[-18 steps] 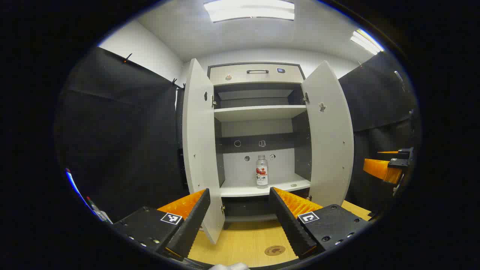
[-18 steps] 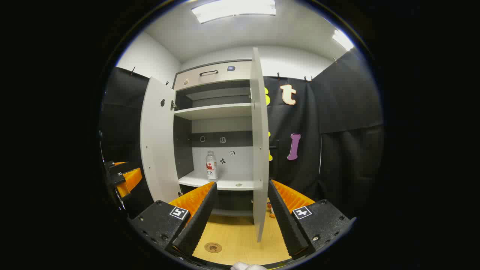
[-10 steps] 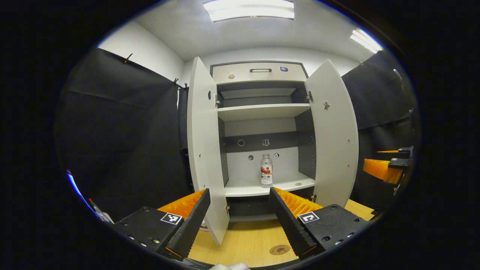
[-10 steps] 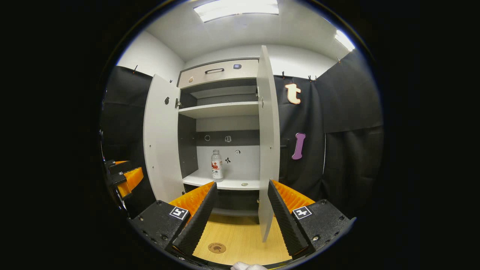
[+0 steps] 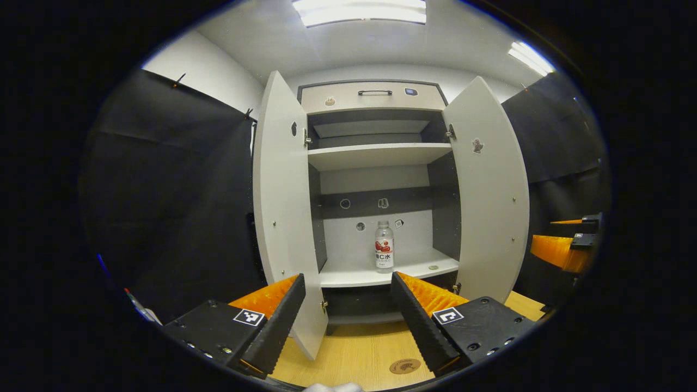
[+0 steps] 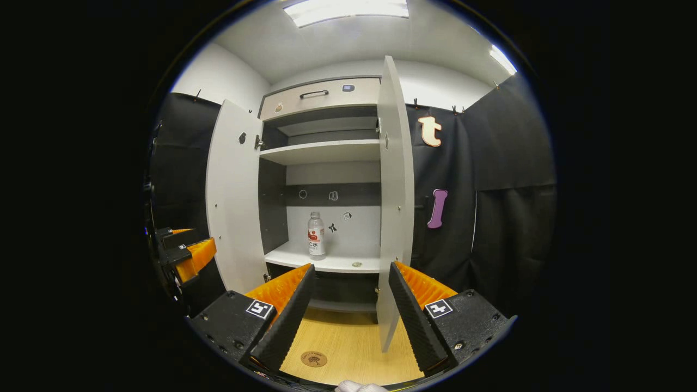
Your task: Grasp the bottle in the cabinet with the left hand and place it on the coaster, then close the right door with the right hand and the left door with the left hand.
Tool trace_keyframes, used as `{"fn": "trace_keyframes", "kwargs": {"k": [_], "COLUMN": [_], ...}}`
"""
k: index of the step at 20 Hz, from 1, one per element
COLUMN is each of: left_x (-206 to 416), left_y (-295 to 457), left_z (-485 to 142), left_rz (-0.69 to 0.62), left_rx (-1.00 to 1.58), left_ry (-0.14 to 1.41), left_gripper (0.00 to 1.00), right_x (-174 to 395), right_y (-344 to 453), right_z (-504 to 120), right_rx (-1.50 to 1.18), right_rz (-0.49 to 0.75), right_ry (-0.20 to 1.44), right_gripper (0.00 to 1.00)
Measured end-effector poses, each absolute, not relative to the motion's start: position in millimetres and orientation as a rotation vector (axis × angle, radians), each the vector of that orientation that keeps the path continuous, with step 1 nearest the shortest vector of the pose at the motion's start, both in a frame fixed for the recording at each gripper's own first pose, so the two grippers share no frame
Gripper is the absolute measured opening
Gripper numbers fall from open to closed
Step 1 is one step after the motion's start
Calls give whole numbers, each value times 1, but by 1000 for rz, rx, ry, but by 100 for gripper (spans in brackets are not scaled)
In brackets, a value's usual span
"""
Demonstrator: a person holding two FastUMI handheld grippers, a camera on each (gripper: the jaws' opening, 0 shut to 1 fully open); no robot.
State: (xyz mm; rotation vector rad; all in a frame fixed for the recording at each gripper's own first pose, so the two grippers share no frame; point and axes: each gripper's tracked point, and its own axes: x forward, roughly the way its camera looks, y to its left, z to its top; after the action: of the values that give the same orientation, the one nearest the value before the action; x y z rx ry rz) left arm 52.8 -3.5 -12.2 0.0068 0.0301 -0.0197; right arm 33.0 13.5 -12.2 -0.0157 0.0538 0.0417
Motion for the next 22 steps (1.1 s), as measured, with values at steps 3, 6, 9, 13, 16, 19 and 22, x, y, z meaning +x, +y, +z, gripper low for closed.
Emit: {"fn": "trace_keyframes", "kwargs": {"k": [3,6,9,13,16,19,22], "left_x": [86,127,176,243,293,343,382], "left_y": [-15,-27,-44,-72,-90,-103,-112], "left_z": [-15,-14,-7,5,2,-14,-25], "left_rz": [-50,-85,-110,-148,-163,-151,-147], "left_rx": [9,4,0,-1,-29,-51,-77], "left_ry": [28,12,-18,-70,-77,-48,-51], "left_gripper": [96,96,96,96,96,96,96], "right_x": [44,53,61,69,75,78,76], "right_y": [16,16,18,20,20,23,26], "right_z": [-12,-9,-4,9,17,22,25], "right_rx": [-13,-14,-40,-72,-68,-90,-121], "right_rz": [51,47,46,42,37,35,42], "right_ry": [68,68,71,67,66,68,65], "right_gripper": [83,83,83,83,83,83,84]}}
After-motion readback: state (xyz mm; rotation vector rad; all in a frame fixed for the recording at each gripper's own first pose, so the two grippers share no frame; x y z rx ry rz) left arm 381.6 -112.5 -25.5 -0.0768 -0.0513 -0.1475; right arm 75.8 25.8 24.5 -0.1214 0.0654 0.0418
